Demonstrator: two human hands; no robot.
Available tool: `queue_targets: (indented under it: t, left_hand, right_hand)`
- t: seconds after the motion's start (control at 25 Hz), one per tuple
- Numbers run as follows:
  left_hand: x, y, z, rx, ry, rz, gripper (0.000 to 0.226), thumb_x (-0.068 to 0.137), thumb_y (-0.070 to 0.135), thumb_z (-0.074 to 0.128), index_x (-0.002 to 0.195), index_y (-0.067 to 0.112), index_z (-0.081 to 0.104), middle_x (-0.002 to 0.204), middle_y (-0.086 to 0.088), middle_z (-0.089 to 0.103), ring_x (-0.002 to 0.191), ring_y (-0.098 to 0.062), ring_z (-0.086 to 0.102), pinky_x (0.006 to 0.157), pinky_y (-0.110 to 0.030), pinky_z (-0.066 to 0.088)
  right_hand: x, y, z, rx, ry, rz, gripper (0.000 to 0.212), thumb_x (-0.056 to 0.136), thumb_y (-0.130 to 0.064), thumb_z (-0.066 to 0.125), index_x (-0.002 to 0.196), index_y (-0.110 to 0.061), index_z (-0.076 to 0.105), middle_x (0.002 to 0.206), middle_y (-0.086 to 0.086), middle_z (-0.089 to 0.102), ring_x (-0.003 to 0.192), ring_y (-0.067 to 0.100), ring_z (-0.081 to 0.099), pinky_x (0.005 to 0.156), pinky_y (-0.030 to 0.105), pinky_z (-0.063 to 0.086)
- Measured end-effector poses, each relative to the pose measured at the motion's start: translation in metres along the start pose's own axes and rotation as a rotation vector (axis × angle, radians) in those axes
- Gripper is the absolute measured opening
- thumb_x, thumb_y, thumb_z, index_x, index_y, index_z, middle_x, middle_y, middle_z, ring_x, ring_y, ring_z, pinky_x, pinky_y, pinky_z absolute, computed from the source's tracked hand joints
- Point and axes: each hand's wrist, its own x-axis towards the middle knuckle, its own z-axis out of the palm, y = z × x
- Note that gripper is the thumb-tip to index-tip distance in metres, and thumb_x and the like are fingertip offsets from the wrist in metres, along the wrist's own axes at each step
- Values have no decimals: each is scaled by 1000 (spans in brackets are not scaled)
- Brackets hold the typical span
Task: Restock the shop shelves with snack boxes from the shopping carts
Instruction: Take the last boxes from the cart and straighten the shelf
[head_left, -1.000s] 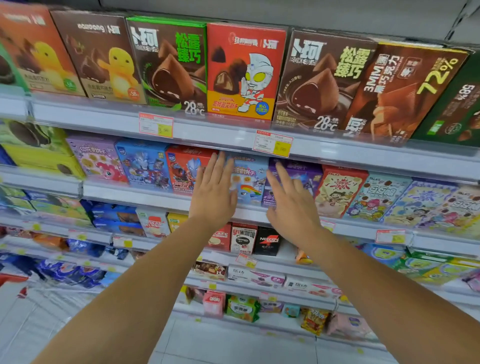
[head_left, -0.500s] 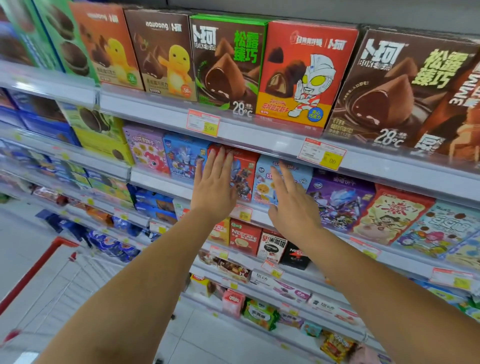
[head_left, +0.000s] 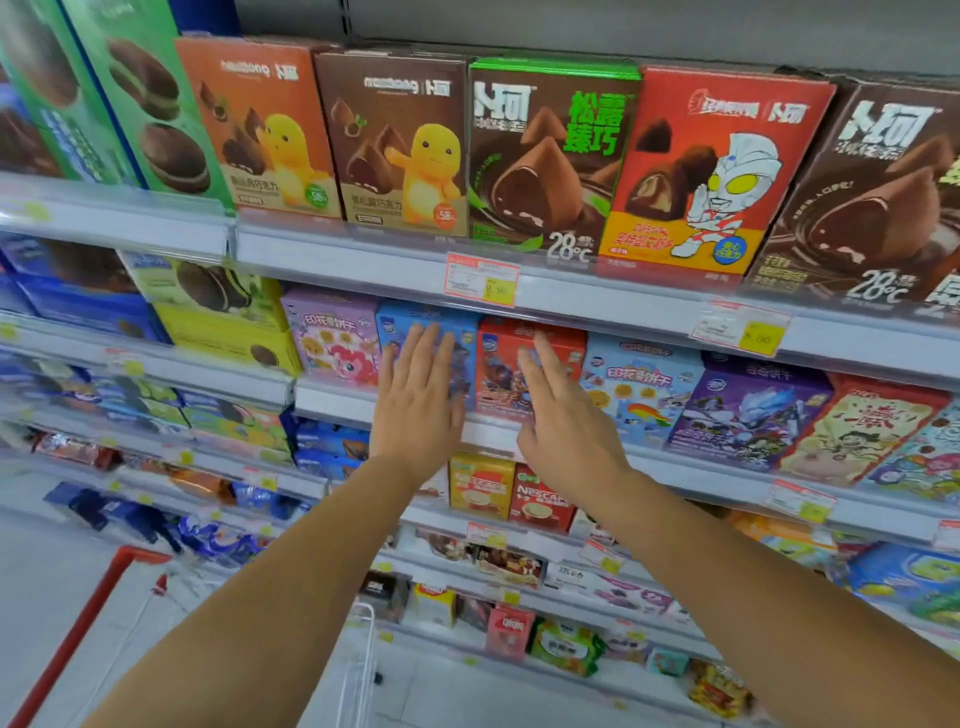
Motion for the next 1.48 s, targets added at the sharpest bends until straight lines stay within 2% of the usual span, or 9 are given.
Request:
queue_targets:
  t: [0.32, 0.76, 0.88, 0.96, 1.08, 1.16, 1.24, 1.36, 1.48]
  left_hand:
    - [20, -102, -18, 110, -104, -61, 77, 98, 34, 41, 157, 15, -3, 165, -9, -10, 152, -25, -12, 123, -48, -2]
    - [24, -123, -21, 78, -112, -9, 76, 97, 33, 43, 157, 17, 0, 166, -6, -1, 152, -23, -8, 123, -50, 3]
    - [21, -128, -30, 3, -40, 43, 65, 95, 25, 48, 154, 12, 24, 161, -10, 23, 150, -29, 17, 121, -47, 15]
    - [17, -131, -40, -68, 164, 147, 51, 89, 17, 51, 138, 6, 50, 138, -15, 52, 129, -34, 48, 110, -42, 33]
    - [35, -133, -79, -121, 436, 239, 41, 88, 14, 53, 127, 3, 58, 118, -16, 60, 110, -32, 54, 95, -42, 43]
    - [61, -130, -113, -146, 550, 256, 43, 91, 11, 54, 132, 2, 54, 128, -16, 56, 119, -33, 51, 103, -42, 41]
    - [87, -129, -142, -128, 575, 253, 48, 94, 14, 52, 140, 3, 47, 145, -17, 46, 135, -33, 41, 115, -43, 32]
    - [119, -129, -171, -151, 521, 118, 53, 99, 27, 47, 149, 13, 37, 160, -12, 26, 149, -30, 20, 122, -42, 15]
    - [142, -134, -184, -227, 447, -31, 54, 101, 39, 42, 152, 26, 33, 164, -11, 11, 150, -35, 9, 121, -48, 13]
  right_hand:
    - [51, -87, 29, -38, -90, -19, 78, 94, -15, 51, 155, -29, 6, 160, -5, -24, 129, 28, 37, 57, 32, 39]
    - [65, -104, 37, -67, -29, 31, 80, 92, -24, 52, 155, -26, 3, 161, -1, -9, 108, 24, 50, 60, 30, 47]
    - [59, -110, 28, -33, -42, 20, 75, 94, -21, 49, 156, -25, 7, 163, 0, -2, 112, 24, 51, 63, 33, 51]
    - [54, -116, 14, 36, 90, -86, 63, 94, -16, 50, 152, -20, 27, 155, 7, 28, 112, 26, 54, 69, 36, 54]
    - [65, -121, -29, 13, 513, -247, 49, 85, -6, 55, 133, -9, 55, 123, 12, 57, 108, 32, 54, 85, 46, 50]
    - [85, -124, -66, -70, 653, -225, 51, 82, -5, 54, 133, -9, 55, 132, 15, 53, 123, 35, 45, 102, 53, 39]
    - [102, -124, -100, -195, 659, -154, 57, 84, -11, 54, 140, -13, 47, 148, 13, 40, 139, 37, 29, 114, 59, 22]
    - [119, -116, -133, -345, 594, -34, 65, 86, -28, 57, 147, -23, 35, 158, 11, 24, 146, 40, 13, 114, 67, 7]
    - [133, -111, -151, -409, 549, 51, 69, 88, -44, 53, 150, -33, 26, 161, 10, 16, 147, 43, 6, 108, 73, 2]
